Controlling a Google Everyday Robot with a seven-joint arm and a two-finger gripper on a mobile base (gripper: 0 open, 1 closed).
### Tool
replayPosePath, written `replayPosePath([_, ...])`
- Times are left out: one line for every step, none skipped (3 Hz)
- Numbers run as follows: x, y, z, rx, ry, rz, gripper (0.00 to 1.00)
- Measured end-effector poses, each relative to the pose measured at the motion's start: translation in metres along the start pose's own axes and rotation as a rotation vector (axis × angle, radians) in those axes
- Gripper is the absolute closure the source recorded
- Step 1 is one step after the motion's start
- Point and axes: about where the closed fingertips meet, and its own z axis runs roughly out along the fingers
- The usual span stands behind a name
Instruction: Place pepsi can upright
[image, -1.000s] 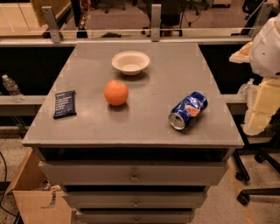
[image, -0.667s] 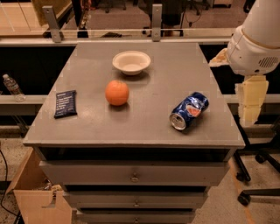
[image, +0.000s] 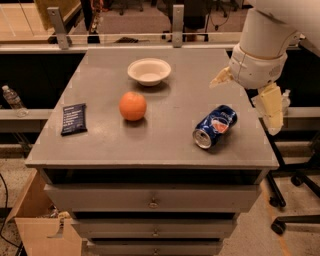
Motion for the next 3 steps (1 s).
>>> replayPosePath([-0.02,0.002,0.012,-0.004,0.011,-0.156,0.0])
replayPosePath([-0.037,0.008,0.027,-0.009,0.026,-0.235,0.0])
replayPosePath([-0.045,0.009,0.043,-0.017,0.064,-0.279,0.0])
